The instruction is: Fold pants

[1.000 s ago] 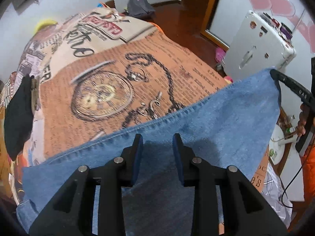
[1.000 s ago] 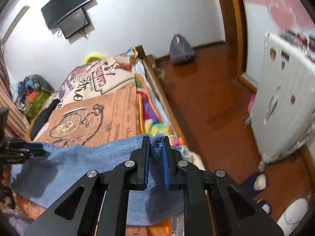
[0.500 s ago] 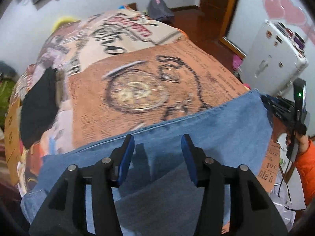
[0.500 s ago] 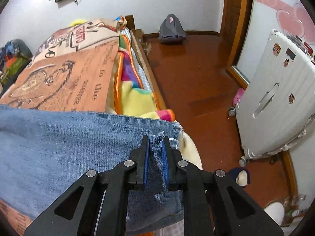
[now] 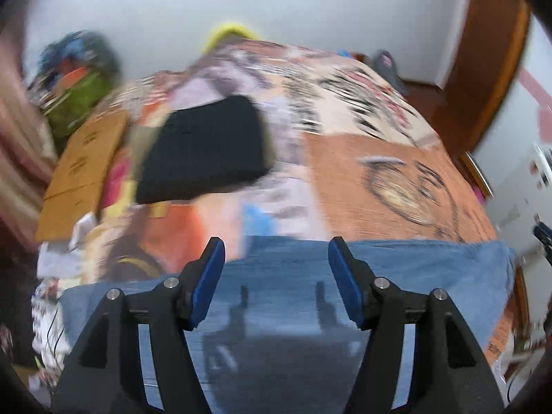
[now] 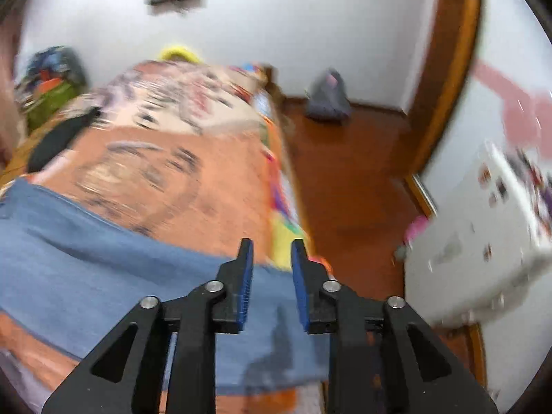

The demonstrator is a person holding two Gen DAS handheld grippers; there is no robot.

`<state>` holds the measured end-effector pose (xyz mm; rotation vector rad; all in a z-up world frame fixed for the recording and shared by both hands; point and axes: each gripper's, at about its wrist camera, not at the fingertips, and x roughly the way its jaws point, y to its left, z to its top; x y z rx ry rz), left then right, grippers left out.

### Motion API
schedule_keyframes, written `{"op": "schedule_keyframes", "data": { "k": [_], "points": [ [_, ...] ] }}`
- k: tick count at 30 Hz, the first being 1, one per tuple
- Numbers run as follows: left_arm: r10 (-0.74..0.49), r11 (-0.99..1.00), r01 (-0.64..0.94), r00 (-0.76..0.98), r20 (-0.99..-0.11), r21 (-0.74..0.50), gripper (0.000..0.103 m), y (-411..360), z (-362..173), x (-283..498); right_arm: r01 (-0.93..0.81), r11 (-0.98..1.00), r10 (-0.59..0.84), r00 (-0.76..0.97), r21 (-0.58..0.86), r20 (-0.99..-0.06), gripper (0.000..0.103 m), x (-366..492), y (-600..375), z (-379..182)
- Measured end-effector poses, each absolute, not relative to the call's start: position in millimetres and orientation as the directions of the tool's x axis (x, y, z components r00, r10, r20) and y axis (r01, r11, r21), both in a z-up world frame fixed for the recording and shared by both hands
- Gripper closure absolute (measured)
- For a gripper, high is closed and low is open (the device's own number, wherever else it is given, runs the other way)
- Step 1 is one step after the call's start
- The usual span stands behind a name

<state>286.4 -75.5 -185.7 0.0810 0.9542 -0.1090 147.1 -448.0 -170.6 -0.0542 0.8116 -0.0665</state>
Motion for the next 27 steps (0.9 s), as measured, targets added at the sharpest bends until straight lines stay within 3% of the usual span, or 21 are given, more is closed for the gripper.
{"op": "schedule_keyframes", "data": {
  "k": [2,8,15,19,24,27],
  "points": [
    [-0.022,0.998,0.057,0.596,-0.803,0.015,0.041,-32,-179,283,-0.059,0.995,-0.014,0.721,-0.081,-0.693,0.066,159,-407,-152],
    [0.09,0.995,-0.094,0.628,-0.773,0.04,0.033,81,-176,267,-0.298,0.954,0.219,0.704,-0.002,-0.676,0.065,194,-298,-138],
    [0.172,0.972,-0.232,0.574,-0.8,0.042,0.029,197,-216,252,-0.44,0.888,0.383,0.547,0.134,-0.745,0.064,260,-187,-168],
    [0.15,0.962,-0.274,0.519,-0.842,0.002,0.029,239,-251,250,-0.479,0.864,0.402,0.472,0.155,-0.785,0.064,284,-142,-186],
    [-0.015,0.952,-0.259,0.485,-0.875,-0.16,0.029,255,-284,251,-0.508,0.845,0.398,0.397,0.163,-0.827,0.064,299,-112,-203],
    [-0.053,0.955,-0.231,0.493,-0.868,-0.189,0.029,245,-288,252,-0.516,0.839,0.387,0.344,0.172,-0.855,0.064,307,-99,-213]
  ]
}}
